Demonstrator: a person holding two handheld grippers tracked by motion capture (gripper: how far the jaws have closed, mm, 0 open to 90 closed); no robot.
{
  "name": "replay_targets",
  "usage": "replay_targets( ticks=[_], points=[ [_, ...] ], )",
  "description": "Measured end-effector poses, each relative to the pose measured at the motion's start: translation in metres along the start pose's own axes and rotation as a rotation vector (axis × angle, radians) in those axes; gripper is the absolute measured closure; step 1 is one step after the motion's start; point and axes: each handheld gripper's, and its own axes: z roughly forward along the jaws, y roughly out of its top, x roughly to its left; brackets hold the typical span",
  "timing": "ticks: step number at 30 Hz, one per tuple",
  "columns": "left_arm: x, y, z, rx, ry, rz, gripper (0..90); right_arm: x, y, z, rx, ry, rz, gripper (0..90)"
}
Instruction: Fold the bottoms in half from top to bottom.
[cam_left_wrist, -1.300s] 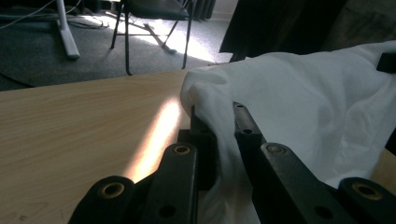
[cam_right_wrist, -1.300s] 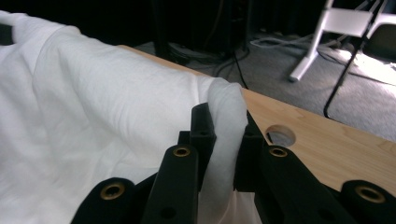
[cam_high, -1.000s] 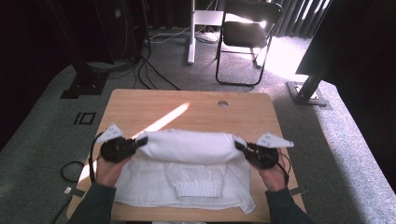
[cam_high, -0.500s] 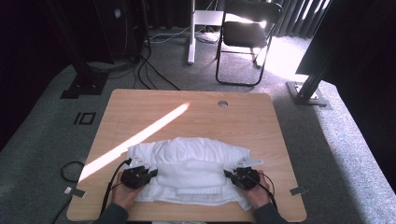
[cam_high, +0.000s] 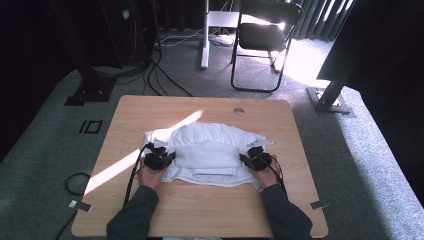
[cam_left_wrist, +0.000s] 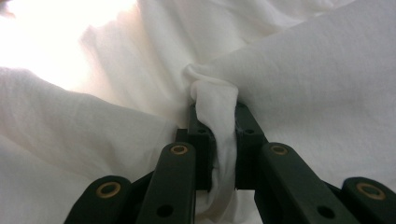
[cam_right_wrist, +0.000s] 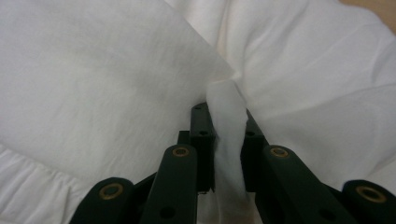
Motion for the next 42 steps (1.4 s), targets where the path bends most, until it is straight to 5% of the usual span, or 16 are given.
replay_targets(
  ticks=[3, 12, 16, 20, 23, 26, 28, 31, 34, 39, 42],
  points=[
    [0.006, 0.005, -0.018, -0.063, -0.047, -0.015, 82.6, -0.001, 0.005, -0.014, -0.038, 0.000, -0.011, 81.1],
    [0.015, 0.022, -0.101, -0.362, -0.197, -0.062, 83.8, -0.007, 0.019, -0.089, -0.297, -0.016, -0.008, 81.5],
    [0.012, 0.016, -0.123, -0.406, -0.240, -0.058, 83.8, -0.002, 0.021, -0.118, -0.400, -0.004, -0.010, 81.7],
    [0.012, -0.013, -0.132, -0.404, -0.333, -0.077, 81.4, 0.010, 0.003, -0.128, -0.401, 0.017, -0.055, 81.5],
    [0.011, -0.035, -0.136, -0.370, -0.421, -0.061, 74.5, 0.012, -0.023, -0.128, -0.362, 0.047, -0.034, 80.3],
    [0.012, -0.043, -0.144, -0.370, -0.403, -0.044, 63.7, 0.008, -0.044, -0.128, -0.318, 0.098, -0.037, 67.2],
    [0.015, -0.038, -0.149, -0.386, -0.373, -0.052, 59.3, 0.005, -0.046, -0.135, -0.355, 0.068, -0.006, 50.6],
    [0.006, -0.022, -0.143, -0.343, -0.327, -0.033, 59.5, 0.003, -0.033, -0.145, -0.404, 0.027, 0.032, 49.1],
    [-0.013, -0.014, -0.121, -0.269, -0.347, 0.003, 60.9, 0.015, -0.016, -0.137, -0.387, -0.001, -0.013, 49.3],
    [-0.049, -0.033, -0.078, -0.101, -0.373, 0.034, 63.8, 0.043, -0.019, -0.091, -0.244, 0.016, -0.081, 49.7],
    [-0.066, -0.052, -0.062, -0.020, -0.333, 0.094, 63.6, 0.053, -0.041, -0.066, -0.129, -0.014, -0.113, 50.4]
  ],
)
